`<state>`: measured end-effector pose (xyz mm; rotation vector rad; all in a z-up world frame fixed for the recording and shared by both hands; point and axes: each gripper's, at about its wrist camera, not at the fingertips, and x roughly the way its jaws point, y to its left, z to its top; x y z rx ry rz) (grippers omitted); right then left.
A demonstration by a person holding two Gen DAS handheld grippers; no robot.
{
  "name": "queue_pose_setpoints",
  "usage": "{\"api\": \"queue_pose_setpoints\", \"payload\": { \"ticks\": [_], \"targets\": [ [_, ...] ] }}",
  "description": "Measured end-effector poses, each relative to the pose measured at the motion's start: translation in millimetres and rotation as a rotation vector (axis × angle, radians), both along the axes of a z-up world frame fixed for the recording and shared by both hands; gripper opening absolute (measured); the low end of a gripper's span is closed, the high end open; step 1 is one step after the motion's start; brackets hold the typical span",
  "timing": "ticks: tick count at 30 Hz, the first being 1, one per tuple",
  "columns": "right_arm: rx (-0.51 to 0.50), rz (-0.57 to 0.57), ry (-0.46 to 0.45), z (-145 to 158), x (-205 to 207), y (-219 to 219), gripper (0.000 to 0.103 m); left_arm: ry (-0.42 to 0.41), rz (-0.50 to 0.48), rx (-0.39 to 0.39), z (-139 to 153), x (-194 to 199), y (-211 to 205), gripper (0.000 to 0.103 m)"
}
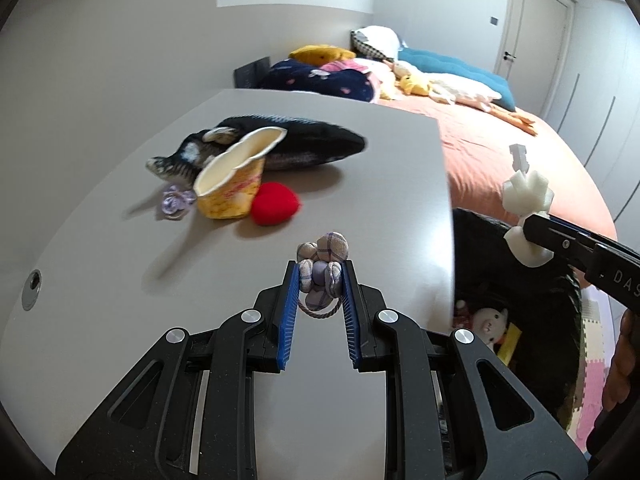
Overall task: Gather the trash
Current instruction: 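Carry the foam pieces and flower trinket over the black bin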
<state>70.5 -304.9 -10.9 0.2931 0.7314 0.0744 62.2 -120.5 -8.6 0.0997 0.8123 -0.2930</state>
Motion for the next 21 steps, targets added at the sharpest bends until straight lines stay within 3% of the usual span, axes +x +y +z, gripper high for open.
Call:
{"api": "queue_pose_setpoints", "payload": {
  "ticks": [21],
  "targets": [
    [-0.014, -0.117, -0.034, 3.6, -68.5, -66.0, 0.022, -0.015, -0.166, 0.005, 2.4, -39.4, -86.5, 0.021]
  ]
}}
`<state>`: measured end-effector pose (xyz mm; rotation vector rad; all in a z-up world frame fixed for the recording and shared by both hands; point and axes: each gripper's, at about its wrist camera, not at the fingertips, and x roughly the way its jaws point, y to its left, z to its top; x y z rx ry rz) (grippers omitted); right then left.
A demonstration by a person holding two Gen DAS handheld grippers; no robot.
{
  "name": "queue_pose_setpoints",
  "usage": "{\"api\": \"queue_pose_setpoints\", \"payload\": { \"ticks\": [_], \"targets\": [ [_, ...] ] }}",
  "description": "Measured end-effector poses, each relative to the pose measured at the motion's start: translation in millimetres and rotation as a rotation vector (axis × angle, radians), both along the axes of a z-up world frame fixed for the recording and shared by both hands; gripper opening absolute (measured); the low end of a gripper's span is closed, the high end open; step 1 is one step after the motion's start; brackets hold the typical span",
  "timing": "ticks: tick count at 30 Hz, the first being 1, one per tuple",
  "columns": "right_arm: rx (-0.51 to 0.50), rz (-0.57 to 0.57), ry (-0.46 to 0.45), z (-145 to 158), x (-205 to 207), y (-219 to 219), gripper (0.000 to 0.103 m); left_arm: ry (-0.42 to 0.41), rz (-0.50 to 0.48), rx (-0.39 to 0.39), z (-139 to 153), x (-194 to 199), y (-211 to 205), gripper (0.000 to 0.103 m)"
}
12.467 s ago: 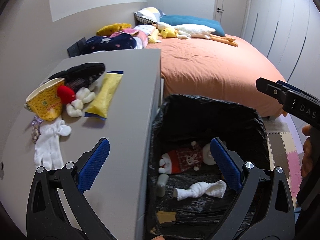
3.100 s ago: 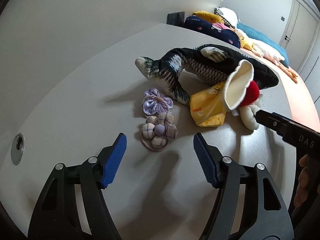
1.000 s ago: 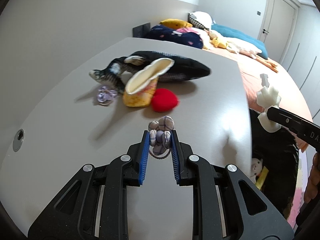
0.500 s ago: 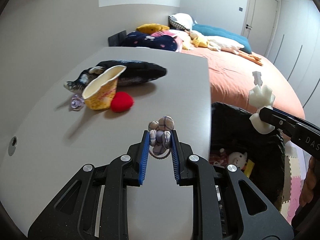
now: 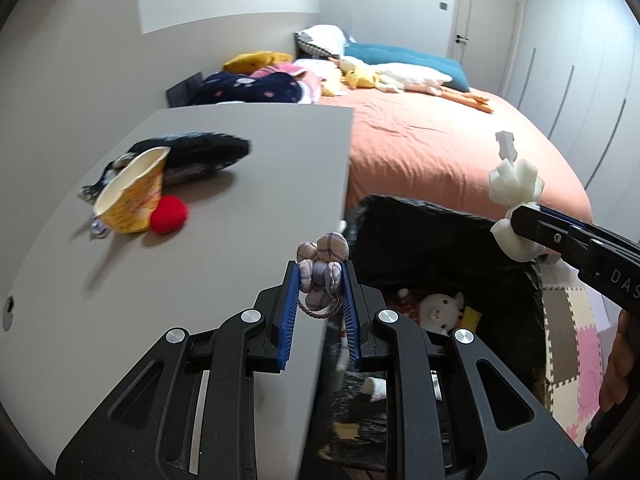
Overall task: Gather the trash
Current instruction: 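Carry the foam pieces and flower trinket over the black bin, then open both tools to drop the foam and trinket into the bin, then move both open tools back toward the desk items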
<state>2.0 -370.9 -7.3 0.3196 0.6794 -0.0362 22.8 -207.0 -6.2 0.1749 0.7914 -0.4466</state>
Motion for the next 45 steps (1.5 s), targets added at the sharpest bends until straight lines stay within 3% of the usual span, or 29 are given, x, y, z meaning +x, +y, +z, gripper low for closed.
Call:
{"api": "queue_pose_setpoints", "payload": {
  "ticks": [25, 26, 27, 29, 30, 45],
  "targets": [
    [-0.088, -0.204, -0.007, 9.8, -44.3, -61.6, 0.024, 0.031, -0.23, 0.027, -4.9, -31.1, -85.3, 0.022],
    [-0.09, -0.218, -0.007, 10.3, -45.4, -63.7, 0.027, 0.039, -0.24, 0.029, -6.0, -31.8, -87.2, 0.03],
    [-0.084, -0.224, -0.008, 10.7, -45.5, -65.2, 0.04, 0.062, -0.248, 0.043, -8.4, -31.9, -89.9, 0.06],
    [-0.07, -0.247, -0.015, 11.1, -48.2, -70.5, 0.068, 0.053, -0.219, 0.051, -8.5, -33.8, -90.1, 0.096],
    [-0.069, -0.263, -0.023, 11.7, -49.9, -72.1, 0.074, 0.036, -0.214, 0.042, -7.3, -34.8, -88.8, 0.097],
    [-0.068, -0.287, -0.018, 9.2, -52.3, -76.9, 0.077, 0.047, -0.179, 0.031, -7.5, -26.4, -78.9, 0.097]
  ]
}}
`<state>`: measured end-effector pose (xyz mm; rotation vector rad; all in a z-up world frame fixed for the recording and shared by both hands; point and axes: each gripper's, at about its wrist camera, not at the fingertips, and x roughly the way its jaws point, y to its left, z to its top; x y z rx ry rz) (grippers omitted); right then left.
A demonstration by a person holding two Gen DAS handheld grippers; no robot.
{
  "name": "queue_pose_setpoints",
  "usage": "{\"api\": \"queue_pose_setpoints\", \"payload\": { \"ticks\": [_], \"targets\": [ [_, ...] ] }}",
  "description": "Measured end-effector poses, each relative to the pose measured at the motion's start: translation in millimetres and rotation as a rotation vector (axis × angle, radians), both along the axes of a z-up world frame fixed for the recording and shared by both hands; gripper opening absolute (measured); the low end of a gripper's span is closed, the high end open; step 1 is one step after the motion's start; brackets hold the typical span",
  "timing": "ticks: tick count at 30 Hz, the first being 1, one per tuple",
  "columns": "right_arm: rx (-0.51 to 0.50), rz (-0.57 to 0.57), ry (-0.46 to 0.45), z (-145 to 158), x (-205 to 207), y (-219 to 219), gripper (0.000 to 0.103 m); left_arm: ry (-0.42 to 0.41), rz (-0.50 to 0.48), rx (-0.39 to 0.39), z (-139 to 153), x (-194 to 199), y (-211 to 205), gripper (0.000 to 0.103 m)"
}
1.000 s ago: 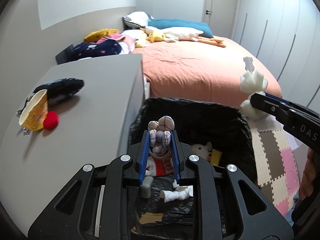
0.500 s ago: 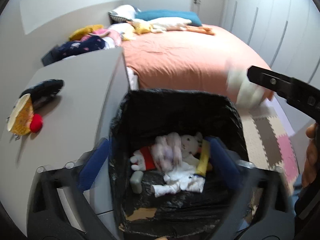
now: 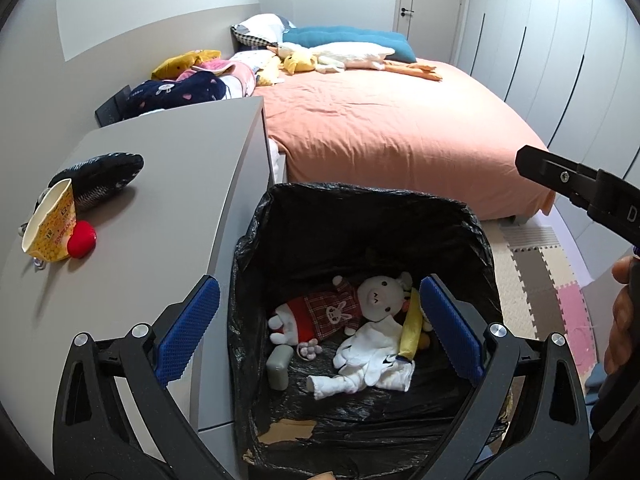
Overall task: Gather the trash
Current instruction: 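Move both open tools back toward the desk items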
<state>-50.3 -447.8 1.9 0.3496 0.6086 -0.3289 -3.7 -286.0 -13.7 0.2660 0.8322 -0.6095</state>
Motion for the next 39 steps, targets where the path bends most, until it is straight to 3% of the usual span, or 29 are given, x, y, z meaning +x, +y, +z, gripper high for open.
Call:
{"api": "queue_pose_setpoints", "payload": {
  "ticks": [16, 39],
  "targets": [
    [0.016, 0.063, 0.037, -13.1, 29.0, 17.4, 0.077, 0.007, 0.083, 0.014, -4.3, 23.5, 27.2, 0.097],
    [0.025, 0.243, 0.072, -18.3, 110.6, 98.6, 0.077, -0.021, 0.253, 0.044, 2.8, 70.5, 116.1, 0.097]
  ]
}}
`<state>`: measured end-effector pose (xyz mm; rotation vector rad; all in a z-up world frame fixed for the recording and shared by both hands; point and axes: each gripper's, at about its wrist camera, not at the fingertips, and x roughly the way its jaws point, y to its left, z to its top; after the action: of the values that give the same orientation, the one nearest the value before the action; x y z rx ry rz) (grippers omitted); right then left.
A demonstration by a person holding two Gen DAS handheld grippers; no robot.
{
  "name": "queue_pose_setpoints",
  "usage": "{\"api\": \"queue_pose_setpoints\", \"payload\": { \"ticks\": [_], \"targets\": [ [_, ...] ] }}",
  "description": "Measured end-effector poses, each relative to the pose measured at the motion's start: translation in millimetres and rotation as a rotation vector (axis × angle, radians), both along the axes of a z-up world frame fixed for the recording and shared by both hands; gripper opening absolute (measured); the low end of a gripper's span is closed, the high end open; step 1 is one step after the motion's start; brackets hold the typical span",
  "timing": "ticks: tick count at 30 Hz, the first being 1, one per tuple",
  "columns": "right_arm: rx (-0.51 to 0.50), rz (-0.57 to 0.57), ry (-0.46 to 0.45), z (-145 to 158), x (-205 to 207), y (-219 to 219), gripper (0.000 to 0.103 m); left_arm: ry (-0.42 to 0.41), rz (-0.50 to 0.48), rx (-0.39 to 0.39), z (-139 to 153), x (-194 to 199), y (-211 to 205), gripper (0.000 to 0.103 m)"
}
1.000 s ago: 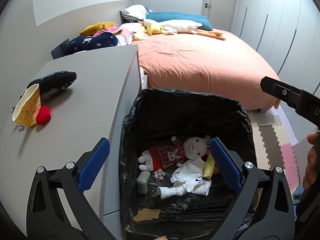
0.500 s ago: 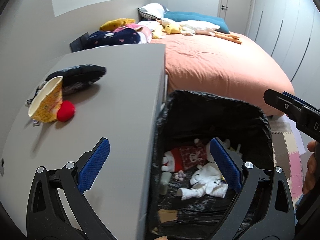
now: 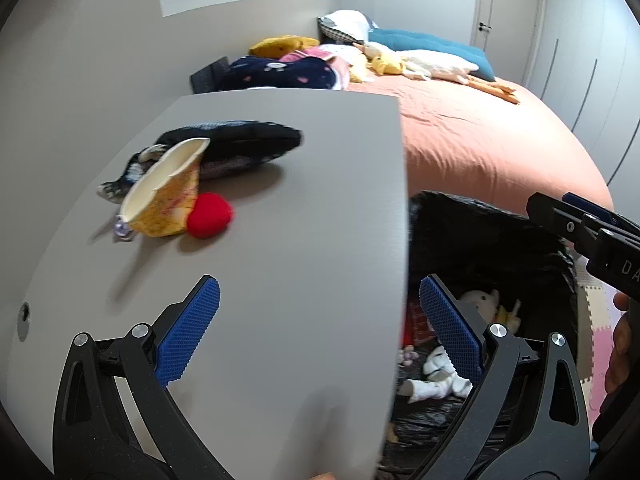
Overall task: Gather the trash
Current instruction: 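Move both open tools back toward the desk items, then grasp the red heart plush with the right tool while the left tool grasps the yellow soybean cup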
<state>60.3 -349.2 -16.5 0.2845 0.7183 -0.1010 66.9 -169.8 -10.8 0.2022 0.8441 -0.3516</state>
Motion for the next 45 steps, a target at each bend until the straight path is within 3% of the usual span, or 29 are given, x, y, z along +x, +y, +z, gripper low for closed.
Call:
{"api": "queue_pose_setpoints", "payload": {
  "ticks": [16, 21, 31, 41, 45],
  "targets": [
    [0.01, 0.102, 0.02, -5.7, 51.9, 58.8, 0.077, -0.037, 0.152, 0.004, -2.3, 41.9, 78.2, 0.096],
    [0.0, 0.128, 0.042, -12.6, 65.7, 71.0, 0.077, -0.045, 0.161, 0.012, -5.8, 59.9, 90.6, 0.085],
    [-0.014, 0.14, 0.091, -27.9, 94.6, 83.0, 0.077, -0.057, 0.146, 0.008, -10.2, 92.7, 101.2, 0.075],
    [-0.021, 0.197, 0.11, -38.5, 118.8, 102.3, 0.077, -0.059, 0.135, 0.023, -17.1, 115.6, 109.7, 0.042],
    [-0.019, 0.24, 0.109, -40.2, 127.3, 117.6, 0.077, -0.054, 0.122, -0.012, -16.3, 120.8, 116.0, 0.025]
  ]
}}
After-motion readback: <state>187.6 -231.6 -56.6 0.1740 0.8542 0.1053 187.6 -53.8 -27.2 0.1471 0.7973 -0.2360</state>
